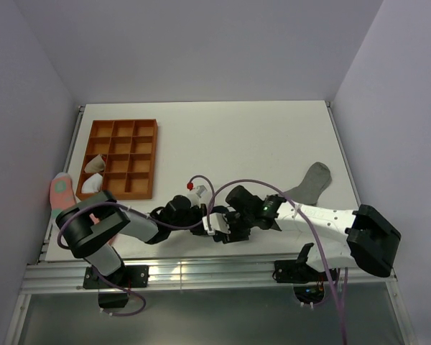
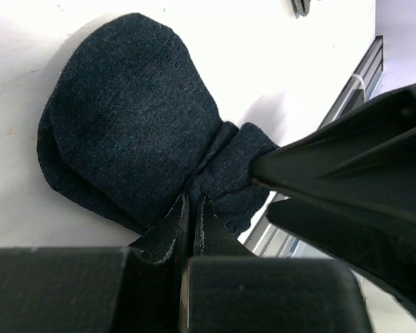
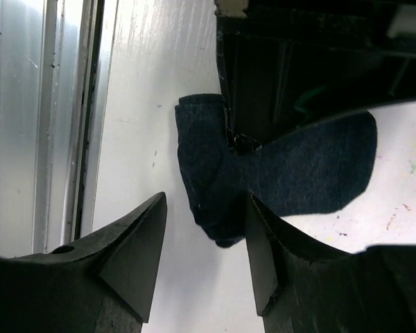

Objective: Roll the socks
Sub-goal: Roll the sock at the center of the board.

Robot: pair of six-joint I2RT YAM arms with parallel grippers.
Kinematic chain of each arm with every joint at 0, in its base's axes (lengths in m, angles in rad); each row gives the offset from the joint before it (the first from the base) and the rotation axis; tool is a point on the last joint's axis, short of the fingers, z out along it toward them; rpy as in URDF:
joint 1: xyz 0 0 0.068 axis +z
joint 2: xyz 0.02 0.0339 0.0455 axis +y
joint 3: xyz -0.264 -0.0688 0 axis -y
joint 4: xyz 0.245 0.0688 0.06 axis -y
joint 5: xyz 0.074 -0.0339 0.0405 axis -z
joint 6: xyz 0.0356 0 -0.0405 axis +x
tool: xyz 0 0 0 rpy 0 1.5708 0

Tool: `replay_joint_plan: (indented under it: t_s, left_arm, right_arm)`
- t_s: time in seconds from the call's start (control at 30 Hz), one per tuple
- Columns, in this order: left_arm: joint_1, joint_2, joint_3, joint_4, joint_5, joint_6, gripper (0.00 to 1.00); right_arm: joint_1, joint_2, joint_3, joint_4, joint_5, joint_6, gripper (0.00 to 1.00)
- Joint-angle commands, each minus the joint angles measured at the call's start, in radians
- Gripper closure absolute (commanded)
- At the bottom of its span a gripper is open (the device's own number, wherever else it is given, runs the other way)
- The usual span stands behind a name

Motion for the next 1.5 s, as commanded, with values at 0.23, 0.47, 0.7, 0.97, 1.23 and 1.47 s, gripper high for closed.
replay_joint_plan:
  t_s: [0.23, 0.47, 0.7, 0.97, 1.23, 1.47]
  left_arm:
    - [0.029, 0.093, -0.05, -0.21, 0.058, 0.052, 1.0]
    - [0.041, 0.095, -0.05, -0.171, 0.104, 0.04, 1.0]
    - [0.043, 0.032, -0.087, -0.055, 0.088, -0.044, 0.75]
    - [0.046, -0.095, -0.141, 0.039, -0.015, -0.093, 0.65]
    - [0.05, -0.301, -0.224, 0.024, -0.158, -0.11, 0.61]
    - [0.049, -0.588, -0.31, -0.125, -0.276, -0.064, 0.62]
  right_arm:
    - [0.023, 0.093, 0.006, 0.036, 0.041, 0.002, 0.46]
    - [0.021, 0.125, 0.028, 0.003, 0.034, 0.016, 0.67]
    - [0.01, 0.171, 0.072, -0.06, -0.014, 0.036, 0.75]
    - [-0.031, 0.225, 0.134, -0.128, -0.061, 0.04, 0.78]
    - [-0.048, 0.296, 0.183, -0.201, -0.1, 0.039, 0.78]
    - [-0.094, 0.395, 0.302, -0.332, -0.196, 0.014, 0.77]
